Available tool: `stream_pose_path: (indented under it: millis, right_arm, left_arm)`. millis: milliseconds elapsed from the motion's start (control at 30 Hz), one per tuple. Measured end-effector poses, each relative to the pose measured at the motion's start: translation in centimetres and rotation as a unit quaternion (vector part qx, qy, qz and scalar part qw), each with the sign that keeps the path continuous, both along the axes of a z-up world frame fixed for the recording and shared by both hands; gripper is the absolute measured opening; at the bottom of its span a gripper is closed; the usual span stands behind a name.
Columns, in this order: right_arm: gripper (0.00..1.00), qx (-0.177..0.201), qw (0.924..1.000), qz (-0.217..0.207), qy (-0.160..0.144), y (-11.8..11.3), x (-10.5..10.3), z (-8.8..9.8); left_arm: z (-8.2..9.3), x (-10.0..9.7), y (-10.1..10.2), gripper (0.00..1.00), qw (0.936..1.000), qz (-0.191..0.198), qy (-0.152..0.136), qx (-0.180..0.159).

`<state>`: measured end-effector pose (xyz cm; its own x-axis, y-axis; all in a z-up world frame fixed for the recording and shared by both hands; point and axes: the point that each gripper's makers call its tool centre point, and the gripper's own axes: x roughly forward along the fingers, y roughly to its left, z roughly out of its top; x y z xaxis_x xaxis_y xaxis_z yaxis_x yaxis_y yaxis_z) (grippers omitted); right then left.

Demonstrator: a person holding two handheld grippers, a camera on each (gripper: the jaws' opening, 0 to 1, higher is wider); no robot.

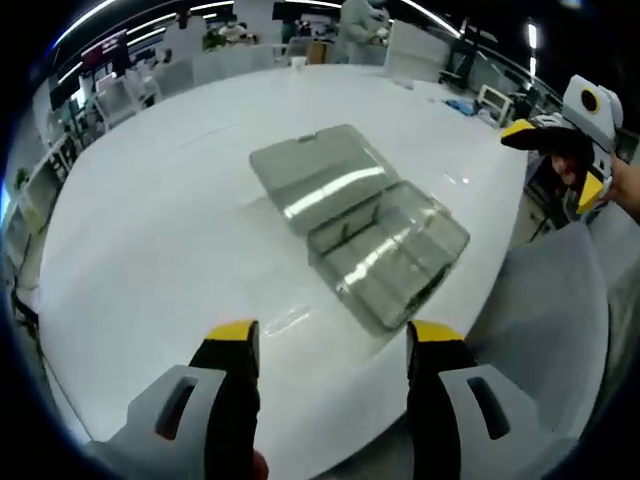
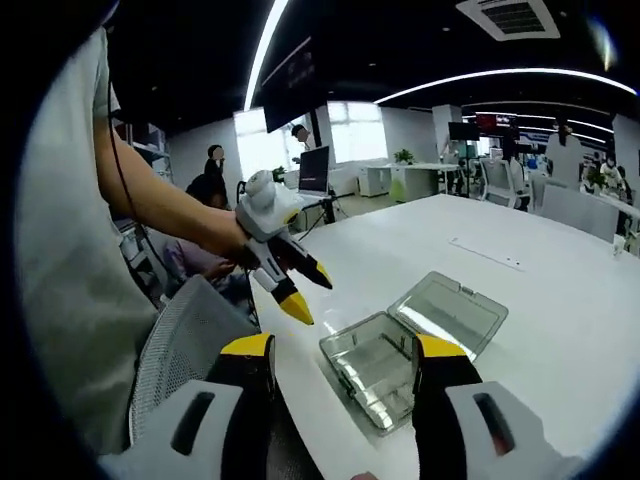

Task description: Insert the divider into the dual guide fixture by aligning both edges with the guide slots and pushing it downward to the bottom, including one-sided entry, uneven engagement, binding, and posture correction.

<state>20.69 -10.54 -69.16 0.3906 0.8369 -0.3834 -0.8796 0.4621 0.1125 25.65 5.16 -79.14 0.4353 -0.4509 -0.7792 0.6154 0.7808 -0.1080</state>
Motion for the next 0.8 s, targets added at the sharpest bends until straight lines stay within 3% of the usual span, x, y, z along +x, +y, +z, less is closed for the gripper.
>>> stream_pose_path:
  millis: [800]
  right_arm:
    - [0.59,-0.019,0.9997,0.012,-0.001,-0.3,-0.1,-0.2]
  left_arm:
    - [-2.8,1.4,0.3,0.55,0.9977,0.027,0.055,0.028]
